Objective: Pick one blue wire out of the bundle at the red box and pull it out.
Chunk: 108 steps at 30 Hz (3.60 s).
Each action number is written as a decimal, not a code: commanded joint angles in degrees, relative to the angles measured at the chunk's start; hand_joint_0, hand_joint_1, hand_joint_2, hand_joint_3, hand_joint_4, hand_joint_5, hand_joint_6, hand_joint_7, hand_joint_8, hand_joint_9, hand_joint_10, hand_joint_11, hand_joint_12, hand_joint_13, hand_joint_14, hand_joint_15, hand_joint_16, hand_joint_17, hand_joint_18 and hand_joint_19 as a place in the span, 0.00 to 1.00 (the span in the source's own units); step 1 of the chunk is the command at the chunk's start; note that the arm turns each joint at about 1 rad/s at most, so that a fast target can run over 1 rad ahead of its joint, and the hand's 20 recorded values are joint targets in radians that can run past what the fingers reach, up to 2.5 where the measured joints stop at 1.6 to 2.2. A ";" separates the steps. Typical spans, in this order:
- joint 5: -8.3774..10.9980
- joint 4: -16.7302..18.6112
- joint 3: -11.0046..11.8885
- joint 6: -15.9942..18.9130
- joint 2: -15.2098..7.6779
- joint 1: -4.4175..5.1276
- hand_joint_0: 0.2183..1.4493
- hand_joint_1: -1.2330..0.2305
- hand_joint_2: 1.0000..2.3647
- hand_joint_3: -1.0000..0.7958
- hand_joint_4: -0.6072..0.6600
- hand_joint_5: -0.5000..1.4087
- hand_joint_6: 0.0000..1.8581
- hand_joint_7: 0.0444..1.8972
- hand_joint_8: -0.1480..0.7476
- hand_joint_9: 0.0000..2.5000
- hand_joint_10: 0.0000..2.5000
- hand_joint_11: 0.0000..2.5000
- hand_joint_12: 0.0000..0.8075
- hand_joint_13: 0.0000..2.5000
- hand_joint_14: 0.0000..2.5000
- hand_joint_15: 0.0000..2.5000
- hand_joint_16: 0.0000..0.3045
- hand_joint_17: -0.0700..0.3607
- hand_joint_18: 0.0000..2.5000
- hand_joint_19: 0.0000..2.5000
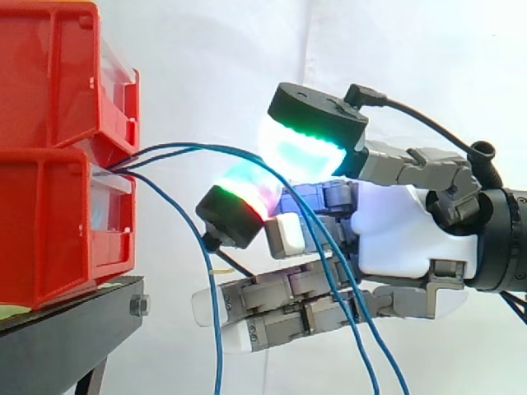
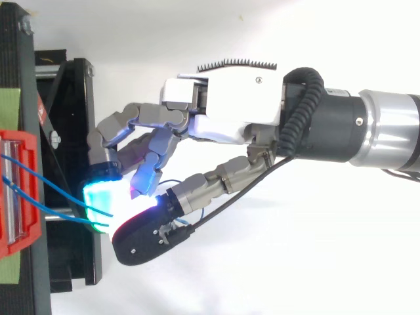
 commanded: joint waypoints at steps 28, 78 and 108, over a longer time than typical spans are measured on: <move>-0.19 -5.54 0.00 -5.97 2.07 0.01 0.30 0.26 0.02 0.56 0.44 0.22 0.44 0.59 0.44 0.38 0.01 0.19 0.54 0.18 0.00 0.10 0.23 0.53 0.09 0.06; -1.42 -19.86 -1.49 -12.73 7.08 -1.13 0.28 0.26 0.09 0.55 0.41 0.22 0.45 0.58 0.46 0.40 0.01 0.21 0.54 0.20 0.00 0.11 0.23 0.54 0.12 0.07; -1.16 -14.15 -1.58 -10.97 6.99 -0.69 0.28 0.27 0.08 0.55 0.40 0.22 0.45 0.57 0.46 0.42 0.01 0.23 0.54 0.21 0.00 0.11 0.23 0.54 0.13 0.07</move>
